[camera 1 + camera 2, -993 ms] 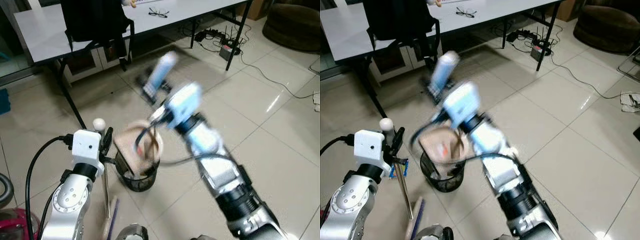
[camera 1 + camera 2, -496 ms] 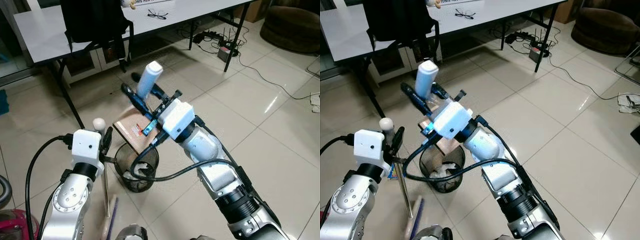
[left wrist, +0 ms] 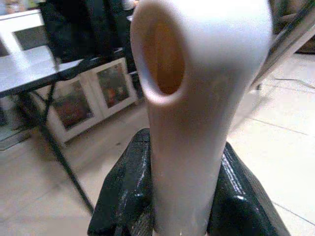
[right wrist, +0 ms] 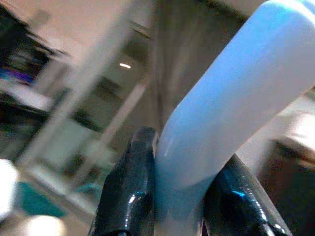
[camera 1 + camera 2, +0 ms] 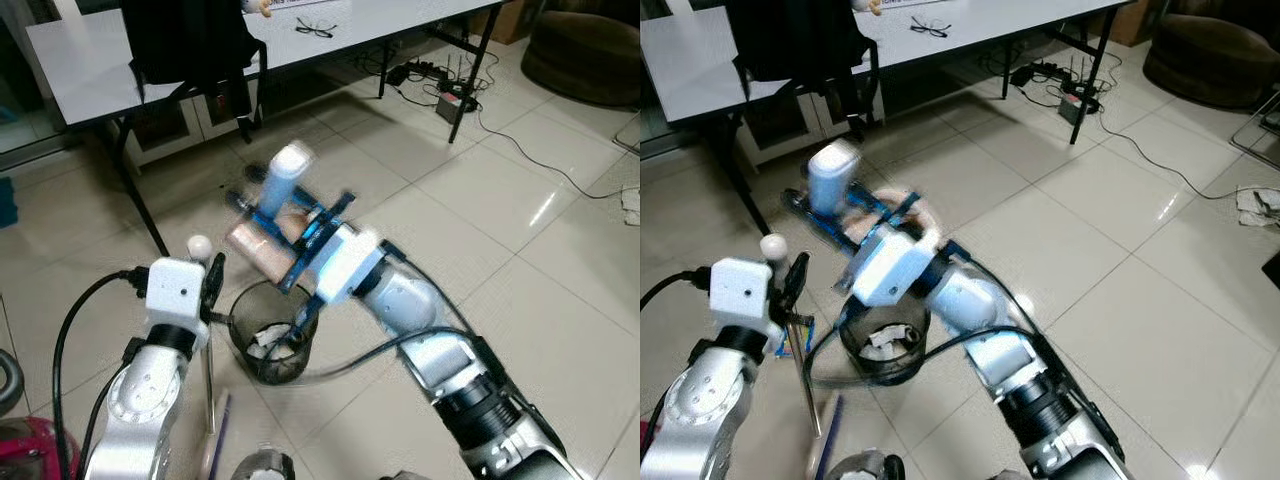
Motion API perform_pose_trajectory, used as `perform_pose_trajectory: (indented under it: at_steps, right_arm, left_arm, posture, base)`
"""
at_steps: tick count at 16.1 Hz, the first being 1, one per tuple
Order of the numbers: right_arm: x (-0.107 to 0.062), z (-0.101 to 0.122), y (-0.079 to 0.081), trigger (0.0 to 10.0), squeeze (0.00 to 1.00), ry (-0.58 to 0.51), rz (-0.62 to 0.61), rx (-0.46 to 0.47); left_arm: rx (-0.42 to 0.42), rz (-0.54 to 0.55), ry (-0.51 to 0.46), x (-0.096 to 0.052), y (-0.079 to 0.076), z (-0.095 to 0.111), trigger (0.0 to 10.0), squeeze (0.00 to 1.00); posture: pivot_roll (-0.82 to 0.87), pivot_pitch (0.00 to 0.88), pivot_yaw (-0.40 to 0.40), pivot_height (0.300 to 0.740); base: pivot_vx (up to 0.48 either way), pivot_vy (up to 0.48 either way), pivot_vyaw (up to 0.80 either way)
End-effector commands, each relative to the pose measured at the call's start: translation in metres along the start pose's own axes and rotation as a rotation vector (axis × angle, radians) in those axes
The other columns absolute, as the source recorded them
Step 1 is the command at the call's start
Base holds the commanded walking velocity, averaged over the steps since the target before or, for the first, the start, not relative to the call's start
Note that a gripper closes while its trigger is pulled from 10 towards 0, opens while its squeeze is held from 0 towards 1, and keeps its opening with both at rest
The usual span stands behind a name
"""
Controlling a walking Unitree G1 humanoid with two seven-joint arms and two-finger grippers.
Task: Sweep floor
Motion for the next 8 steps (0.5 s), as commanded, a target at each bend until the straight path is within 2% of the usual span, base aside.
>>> perform_pose_trajectory:
  at_steps: [1,2,3,4,5,6,7,8]
  right_arm:
    - [0.003,0.0,-0.042,10.0,0.0,0.016,-0.157,-0.144]
    - [-0.009,-0.01,-0.074,10.0,0.0,0.117,-0.307,-0.206]
    - [-0.028,-0.022,-0.1,10.0,0.0,0.228,-0.422,-0.25]
    - [-0.044,-0.03,-0.111,10.0,0.0,0.306,-0.474,-0.274]
    - [-0.066,-0.039,-0.116,10.0,0.0,0.395,-0.478,-0.321]
    - [-0.09,-0.05,-0.115,10.0,0.0,0.501,-0.455,-0.349]
    - [-0.096,-0.053,-0.113,10.0,0.0,0.533,-0.45,-0.355]
    - [-0.117,-0.06,-0.106,10.0,0.0,0.619,-0.46,-0.342]
  left_arm:
    - [0.055,0.067,-0.035,0.005,0.009,0.005,10.0,0.0]
    - [0.062,0.116,-0.069,0.013,0.013,0.008,10.0,0.0]
    - [0.053,0.157,-0.09,0.022,0.016,0.01,10.0,0.0]
    - [0.033,0.178,-0.1,0.028,0.016,0.01,10.0,0.0]
    - [0.003,0.185,-0.104,0.038,0.013,0.009,10.0,0.0]
    - [-0.029,0.186,-0.11,0.049,0.006,0.008,10.0,0.0]
    - [-0.036,0.186,-0.113,0.052,0.004,0.008,10.0,0.0]
    - [-0.062,0.181,-0.128,0.063,-0.002,0.007,10.0,0.0]
  posture:
    - [0.05,0.063,0.023,0.74]
    - [0.05,0.062,0.023,0.74]
    - [0.04,0.058,0.026,0.74]
    - [0.02,0.056,0.03,0.74]
    - [0.02,0.053,0.034,0.74]
    - [0.01,0.051,0.035,0.74]
    - [0.01,0.051,0.036,0.74]
    - [0.0,0.051,0.041,0.74]
  base:
    - [0.0,0.0,0.0]
    - [0.0,0.0,0.0]
    - [0.0,0.0,0.0]
    - [0.0,0.0,0.0]
    - [0.0,0.0,0.0]
    - [0.0,0.0,0.0]
    - [0.0,0.0,0.0]
    - [0.0,0.0,0.0]
Point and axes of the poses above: a point about 5 cm out from each wrist's last joint towards the gripper, its own x axis pointing out of the wrist towards the gripper, its own z axis along the axis of the wrist's last joint, y = z × x, the point moved 1 cm from there along x, pointing out of the wrist towards the gripper, and after that the axes turned 8 degrees about -x, right-handed, at the moved point
